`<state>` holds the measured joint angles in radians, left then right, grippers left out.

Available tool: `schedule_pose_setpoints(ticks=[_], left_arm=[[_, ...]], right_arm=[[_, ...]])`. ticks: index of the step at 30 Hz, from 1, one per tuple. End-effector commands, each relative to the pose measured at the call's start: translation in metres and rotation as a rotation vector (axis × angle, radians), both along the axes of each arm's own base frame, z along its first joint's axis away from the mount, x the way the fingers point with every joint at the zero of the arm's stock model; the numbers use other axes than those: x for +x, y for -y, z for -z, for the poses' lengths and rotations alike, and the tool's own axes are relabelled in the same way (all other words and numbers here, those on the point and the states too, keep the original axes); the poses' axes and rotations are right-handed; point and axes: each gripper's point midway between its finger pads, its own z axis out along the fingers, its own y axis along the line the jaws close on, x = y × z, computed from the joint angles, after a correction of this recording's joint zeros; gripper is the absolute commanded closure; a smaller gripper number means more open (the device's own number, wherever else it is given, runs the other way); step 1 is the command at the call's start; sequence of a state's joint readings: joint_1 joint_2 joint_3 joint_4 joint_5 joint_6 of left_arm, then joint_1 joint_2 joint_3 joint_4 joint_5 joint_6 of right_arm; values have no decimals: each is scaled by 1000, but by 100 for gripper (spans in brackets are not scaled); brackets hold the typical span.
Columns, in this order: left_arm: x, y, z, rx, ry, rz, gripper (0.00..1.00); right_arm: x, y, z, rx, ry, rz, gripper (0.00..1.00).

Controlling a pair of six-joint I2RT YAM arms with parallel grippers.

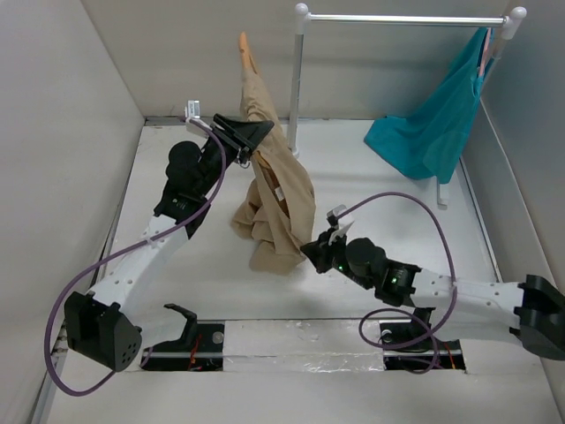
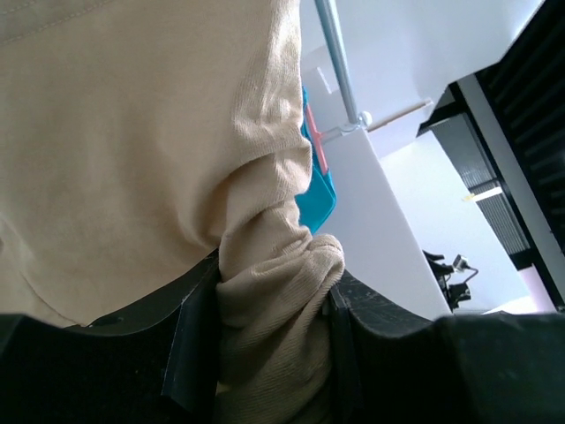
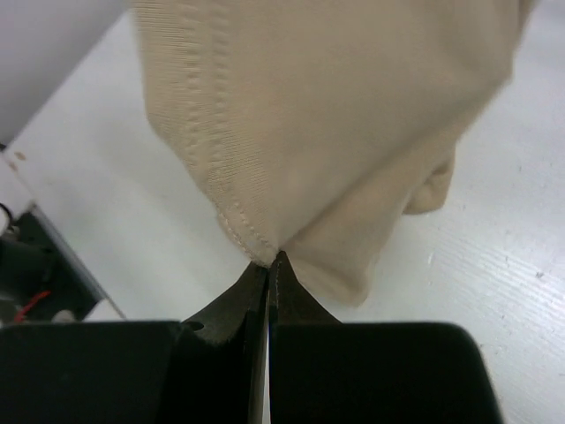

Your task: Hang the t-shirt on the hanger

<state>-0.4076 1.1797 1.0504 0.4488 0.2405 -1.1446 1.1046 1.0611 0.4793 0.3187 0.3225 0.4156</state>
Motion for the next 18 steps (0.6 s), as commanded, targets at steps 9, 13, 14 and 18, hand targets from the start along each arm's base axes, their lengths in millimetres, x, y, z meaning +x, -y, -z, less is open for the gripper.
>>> schedule_pose_setpoints(ticks=[9, 13, 14, 18], left_arm=[[-13, -4, 65, -44, -21, 2, 100], [-12, -1, 84, -44, -56, 16, 100], [-13, 0, 84, -47, -57, 22, 100], [-8, 3, 90, -41, -72, 47, 100]], right_arm=[[6, -51, -75, -73, 22, -127, 100], [21, -66, -52, -154, 19, -108, 100], [21, -62, -41, -204, -10, -99, 100], [8, -43, -24, -265, -49, -102, 62]])
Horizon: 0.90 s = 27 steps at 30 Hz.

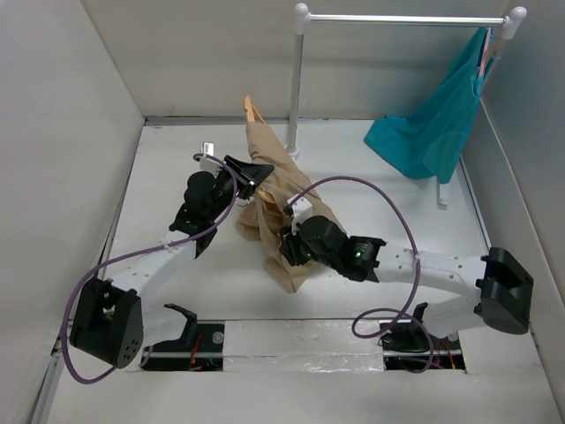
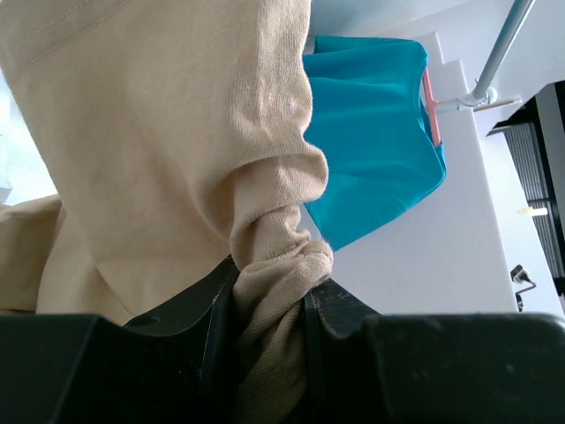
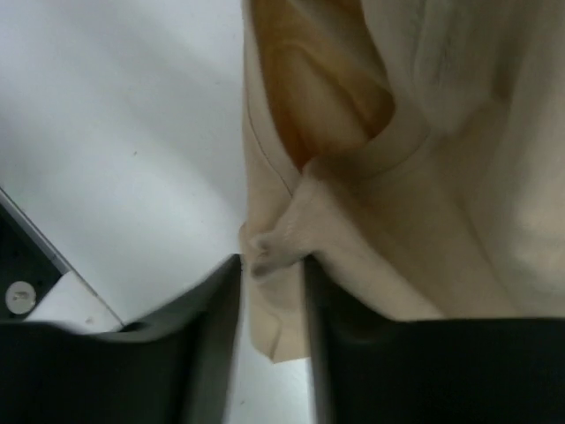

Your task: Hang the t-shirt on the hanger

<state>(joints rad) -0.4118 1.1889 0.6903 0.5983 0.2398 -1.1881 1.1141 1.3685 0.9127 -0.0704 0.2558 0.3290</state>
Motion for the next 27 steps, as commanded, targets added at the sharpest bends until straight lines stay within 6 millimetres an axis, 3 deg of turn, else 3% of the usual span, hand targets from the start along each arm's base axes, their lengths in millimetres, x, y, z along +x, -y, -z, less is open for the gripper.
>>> schedule_pose_setpoints(ticks=[1, 2, 3, 6, 7, 8, 10, 16, 19, 23, 27], left_arm=[[-2, 3, -51, -96, 154, 33, 100], [-1, 4, -48, -95, 147, 34, 100], [0, 5, -46, -98, 141, 36, 100], [5, 8, -41, -90, 124, 43, 100], [6, 8, -39, -90, 121, 42, 100], [8, 8, -37, -90, 116, 37, 100], [10, 9, -39, -97, 116, 34, 100], [11, 13, -29, -83, 84, 42, 100], [9, 12, -26, -56, 74, 40, 100], [9, 12, -27, -44, 68, 39, 100], [6, 11, -27, -41, 62, 45, 100]], right_arm=[[-8, 15, -37, 55, 44, -3, 53], [-12, 20, -37, 63, 44, -7, 42], [-15, 25, -43, 77, 49, -10, 39], [-20, 40, -72, 142, 85, 0, 42], [-19, 42, -79, 151, 105, 2, 47], [-21, 44, -89, 171, 120, -5, 70], [-18, 41, -105, 188, 161, -19, 100], [3, 1, -122, 140, 291, -86, 100], [18, -12, -121, 98, 361, -79, 90], [32, -22, -134, 66, 470, -90, 78], [38, -25, -144, 40, 564, -88, 76]])
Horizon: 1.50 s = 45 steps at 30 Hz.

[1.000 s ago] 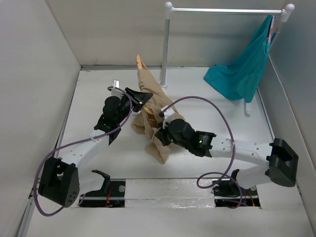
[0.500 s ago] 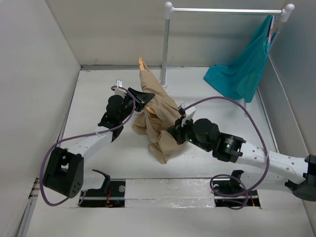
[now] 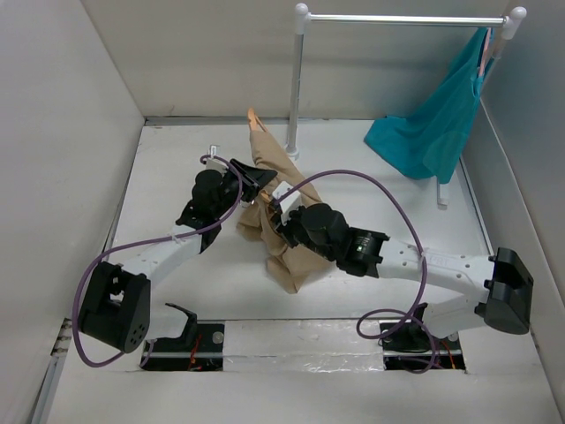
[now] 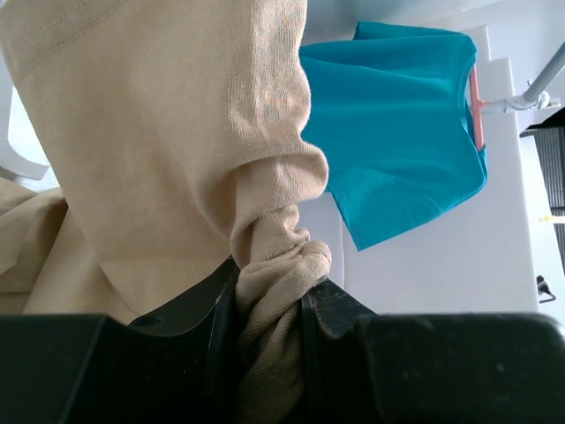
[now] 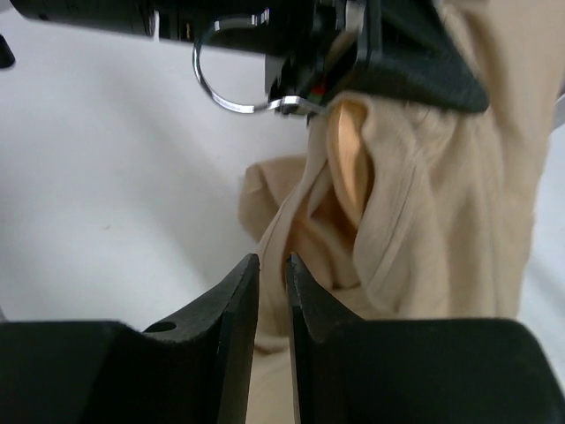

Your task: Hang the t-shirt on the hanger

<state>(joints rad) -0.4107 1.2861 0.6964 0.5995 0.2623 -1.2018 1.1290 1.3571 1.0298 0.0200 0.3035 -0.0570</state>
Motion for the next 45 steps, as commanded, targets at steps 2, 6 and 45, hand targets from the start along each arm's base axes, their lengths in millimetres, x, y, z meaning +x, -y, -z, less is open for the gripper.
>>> schedule_pose_setpoints(ticks=[2, 6, 45], left_arm=[[-5, 4, -61, -64, 144, 31, 100], [-7, 6, -62, -71, 133, 43, 100], [-8, 6, -56, -38, 99, 49, 100]], right_arm=[[15, -11, -65, 91, 231, 1, 75], [23, -16, -61, 64, 286, 11, 75], [5, 9, -74, 97, 287, 45, 69]])
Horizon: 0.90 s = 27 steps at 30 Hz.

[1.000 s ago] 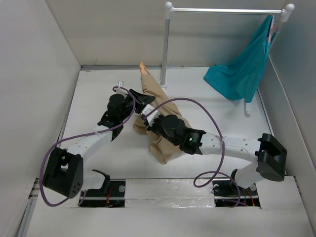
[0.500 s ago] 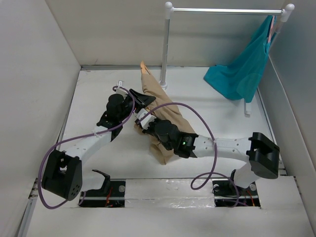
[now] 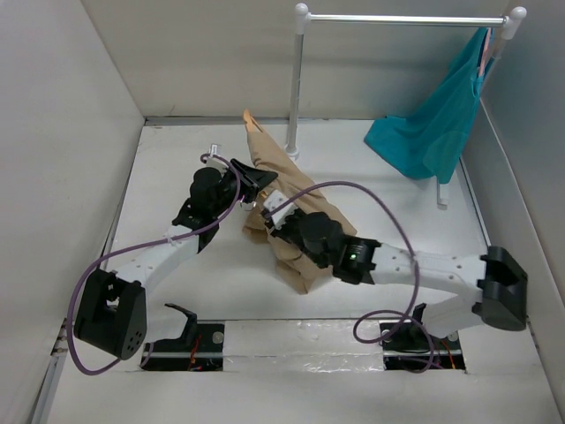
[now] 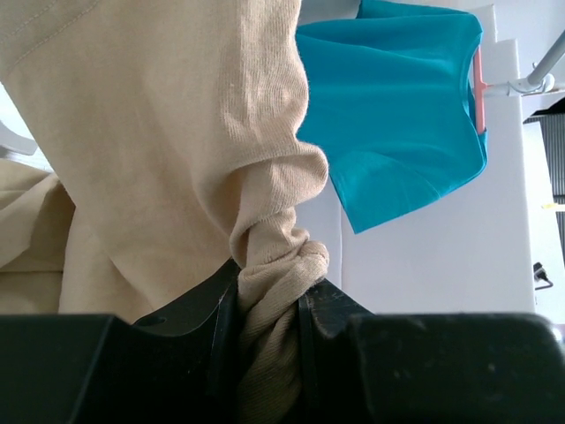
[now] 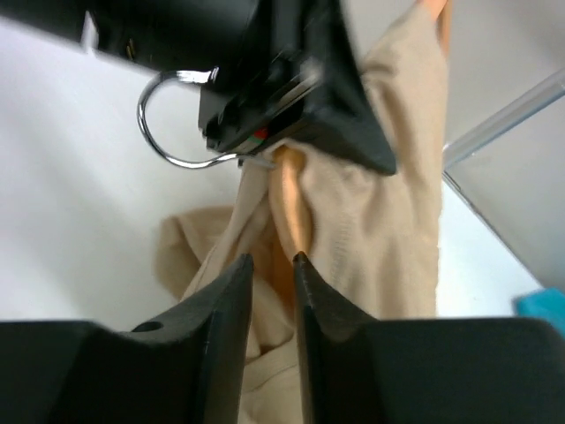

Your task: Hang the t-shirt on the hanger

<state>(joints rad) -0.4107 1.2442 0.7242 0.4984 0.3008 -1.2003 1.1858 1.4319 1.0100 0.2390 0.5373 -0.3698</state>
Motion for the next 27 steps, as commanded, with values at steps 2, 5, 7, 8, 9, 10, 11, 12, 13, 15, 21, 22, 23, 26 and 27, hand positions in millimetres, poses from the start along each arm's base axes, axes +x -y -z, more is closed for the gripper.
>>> schedule_pose_setpoints(ticks=[2, 5, 7, 8, 9, 10, 11, 12, 13, 15, 21, 22, 23, 26, 27], left_arm=[[6, 7, -52, -70, 132, 16, 100], [6, 10, -53, -69, 130, 35, 100], [5, 9, -54, -71, 134, 33, 100], [4, 8, -54, -71, 136, 32, 100], [4, 8, -55, -66, 140, 31, 100], [5, 8, -53, -57, 130, 28, 100], [4, 7, -55, -53, 139, 29, 100], [4, 7, -56, -52, 141, 27, 100], [3, 7, -57, -59, 145, 28, 100], [2, 8, -56, -61, 144, 36, 100], [-3, 7, -51, -44, 136, 46, 100], [-3, 6, -48, -32, 128, 44, 100], [-4, 5, -51, -22, 142, 41, 100], [-8, 1, -51, -12, 147, 27, 100], [-8, 0, -52, 2, 154, 27, 100]], right_arm=[[-28, 13, -55, 262, -62, -146, 57], [-23, 34, -43, 255, -84, -66, 49], [-17, 43, -27, 209, -94, 1, 48], [-11, 53, -20, 190, -96, 67, 48], [-10, 60, -7, 149, -126, 105, 48], [-10, 65, -2, 141, -141, 131, 49], [-11, 66, 1, 162, -160, 142, 52], [-13, 68, 8, 170, -167, 138, 52], [-12, 70, 10, 184, -171, 133, 52], [-8, 74, 8, 231, -184, 127, 52], [10, 79, 2, 256, -194, 137, 52], [11, 78, 0, 255, -195, 135, 52], [10, 77, 2, 250, -201, 131, 52], [14, 81, 13, 235, -219, 159, 51], [13, 81, 14, 245, -224, 157, 51]])
